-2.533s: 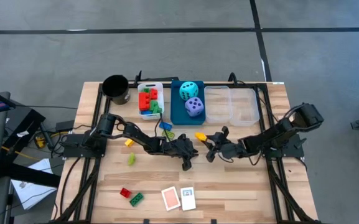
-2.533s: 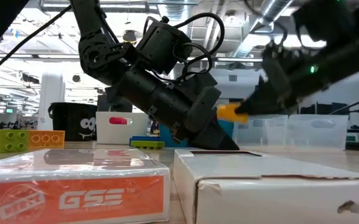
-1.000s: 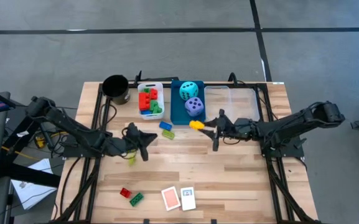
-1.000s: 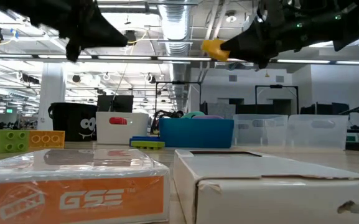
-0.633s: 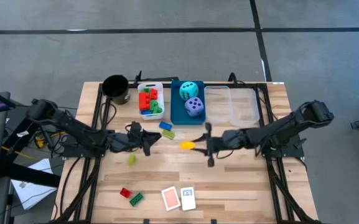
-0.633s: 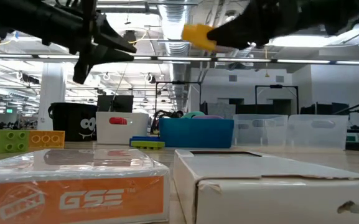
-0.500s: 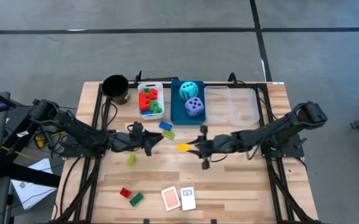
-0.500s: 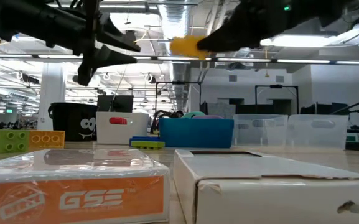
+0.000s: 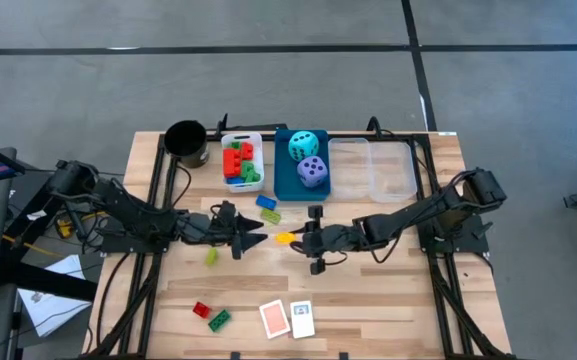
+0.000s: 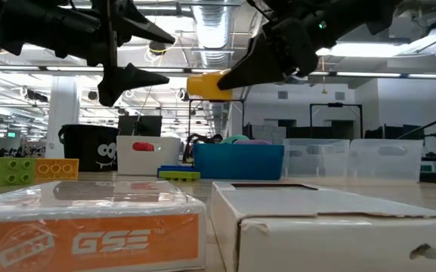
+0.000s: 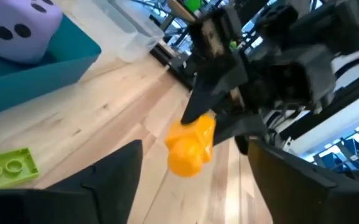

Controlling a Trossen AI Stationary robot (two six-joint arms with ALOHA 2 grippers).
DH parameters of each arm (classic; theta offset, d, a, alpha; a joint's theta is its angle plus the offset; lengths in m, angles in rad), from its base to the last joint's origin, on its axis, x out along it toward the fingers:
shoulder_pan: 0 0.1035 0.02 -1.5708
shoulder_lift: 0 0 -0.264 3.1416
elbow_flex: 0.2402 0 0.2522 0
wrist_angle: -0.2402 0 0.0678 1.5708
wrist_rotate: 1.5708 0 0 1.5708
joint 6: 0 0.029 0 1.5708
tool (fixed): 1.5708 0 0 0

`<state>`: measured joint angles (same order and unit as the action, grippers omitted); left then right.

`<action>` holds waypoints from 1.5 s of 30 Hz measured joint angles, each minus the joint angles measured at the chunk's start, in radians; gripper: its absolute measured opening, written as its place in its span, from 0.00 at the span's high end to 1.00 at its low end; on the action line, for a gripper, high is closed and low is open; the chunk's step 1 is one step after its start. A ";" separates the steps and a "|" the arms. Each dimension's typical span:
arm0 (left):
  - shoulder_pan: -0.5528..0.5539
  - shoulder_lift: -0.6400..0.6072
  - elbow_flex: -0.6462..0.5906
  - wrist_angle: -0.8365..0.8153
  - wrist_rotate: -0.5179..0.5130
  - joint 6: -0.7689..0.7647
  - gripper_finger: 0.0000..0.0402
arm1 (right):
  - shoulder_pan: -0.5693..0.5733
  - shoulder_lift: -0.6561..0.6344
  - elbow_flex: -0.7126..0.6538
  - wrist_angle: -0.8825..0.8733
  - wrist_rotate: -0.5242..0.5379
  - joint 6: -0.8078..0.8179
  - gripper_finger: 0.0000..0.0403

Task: Pick & Place Toys
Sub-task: Put the large yellow game piece into the white bin

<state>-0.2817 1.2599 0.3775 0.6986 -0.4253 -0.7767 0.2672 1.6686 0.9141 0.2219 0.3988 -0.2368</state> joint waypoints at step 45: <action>0.049 0.209 0.135 0.076 0.108 -0.010 0.26 | 0.021 -0.002 0.005 0.134 0.100 -0.028 0.72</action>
<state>-0.2329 1.4689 0.5121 0.7746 -0.3176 -0.7868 0.2878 1.6669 0.9188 0.3564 0.4984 -0.2649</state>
